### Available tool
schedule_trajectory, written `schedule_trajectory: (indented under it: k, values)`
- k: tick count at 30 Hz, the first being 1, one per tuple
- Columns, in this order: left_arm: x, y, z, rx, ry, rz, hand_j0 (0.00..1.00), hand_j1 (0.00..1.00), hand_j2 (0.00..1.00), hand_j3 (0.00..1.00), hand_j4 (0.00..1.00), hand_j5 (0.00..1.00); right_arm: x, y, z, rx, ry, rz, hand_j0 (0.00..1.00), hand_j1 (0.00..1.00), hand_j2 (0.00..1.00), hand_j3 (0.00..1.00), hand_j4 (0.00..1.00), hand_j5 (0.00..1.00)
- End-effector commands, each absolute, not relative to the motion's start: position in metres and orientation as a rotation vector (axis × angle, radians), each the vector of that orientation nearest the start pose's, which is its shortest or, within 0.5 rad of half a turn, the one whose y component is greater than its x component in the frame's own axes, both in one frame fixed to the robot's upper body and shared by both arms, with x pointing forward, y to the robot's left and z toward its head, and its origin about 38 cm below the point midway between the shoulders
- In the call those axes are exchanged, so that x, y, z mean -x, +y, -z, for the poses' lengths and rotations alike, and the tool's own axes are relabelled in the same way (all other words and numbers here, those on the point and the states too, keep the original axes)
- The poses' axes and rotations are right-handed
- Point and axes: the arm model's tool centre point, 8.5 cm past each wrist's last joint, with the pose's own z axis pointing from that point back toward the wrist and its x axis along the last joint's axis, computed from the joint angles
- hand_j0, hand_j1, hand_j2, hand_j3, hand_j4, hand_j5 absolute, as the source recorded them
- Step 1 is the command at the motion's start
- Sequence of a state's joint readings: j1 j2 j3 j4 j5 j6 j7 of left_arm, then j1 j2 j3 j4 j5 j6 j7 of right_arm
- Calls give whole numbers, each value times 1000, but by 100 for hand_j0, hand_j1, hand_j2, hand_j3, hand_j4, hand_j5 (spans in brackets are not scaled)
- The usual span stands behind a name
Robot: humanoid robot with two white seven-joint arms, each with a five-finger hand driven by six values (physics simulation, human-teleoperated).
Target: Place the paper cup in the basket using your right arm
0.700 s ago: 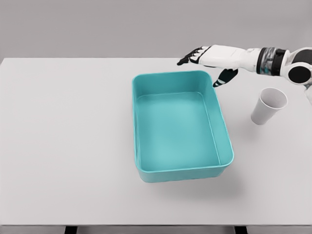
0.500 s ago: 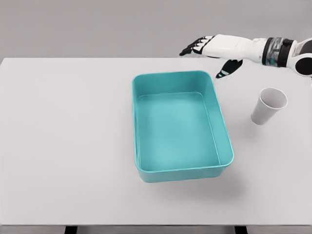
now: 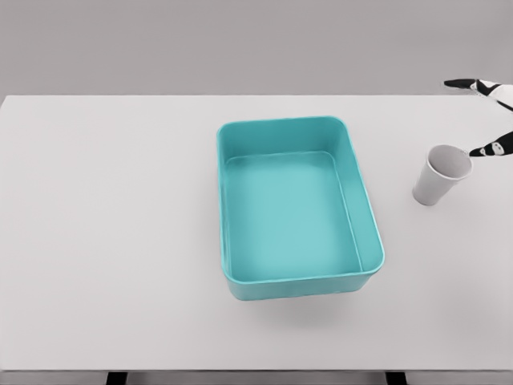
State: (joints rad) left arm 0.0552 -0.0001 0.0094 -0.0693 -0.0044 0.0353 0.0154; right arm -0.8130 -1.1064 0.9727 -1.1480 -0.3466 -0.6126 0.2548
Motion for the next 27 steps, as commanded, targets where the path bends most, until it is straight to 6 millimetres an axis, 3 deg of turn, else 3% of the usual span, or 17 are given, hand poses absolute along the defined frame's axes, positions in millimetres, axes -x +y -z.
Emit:
schedule_trajectory:
  k: [1, 2, 4, 7, 10, 19, 27]
  values:
    - [14, 273, 263, -103, 20, -5, 100, 100, 100, 100, 100, 100, -433, -479, -276, 336, -1632, -1166, 100, 100, 100, 100, 100, 100]
    - [14, 273, 263, -103, 20, -5, 100, 100, 100, 100, 100, 100, -433, -480, -276, 335, -1634, -1162, 100, 100, 100, 100, 100, 100]
    - [14, 273, 263, -103, 20, -5, 100, 100, 100, 100, 100, 100, -427, -480, -258, 284, -1620, -1112, 100, 100, 100, 100, 100, 100]
    - [14, 273, 263, -103, 20, -5, 100, 100, 100, 100, 100, 100, -412, -471, -198, 147, -1563, -1010, 100, 100, 100, 100, 100, 100]
    - [14, 273, 263, -103, 20, -5, 100, 100, 100, 100, 100, 100, -402, -469, -172, 114, -1551, -952, 100, 100, 100, 100, 100, 100]
    - [15, 273, 263, -103, 21, -7, 100, 100, 100, 100, 100, 100, -398, -473, -167, 117, -1552, -929, 100, 100, 100, 100, 100, 100]
    - [14, 273, 263, -103, 20, -5, 100, 100, 100, 100, 100, 100, -397, -479, -147, 109, -1531, -847, 100, 100, 100, 100, 100, 100]
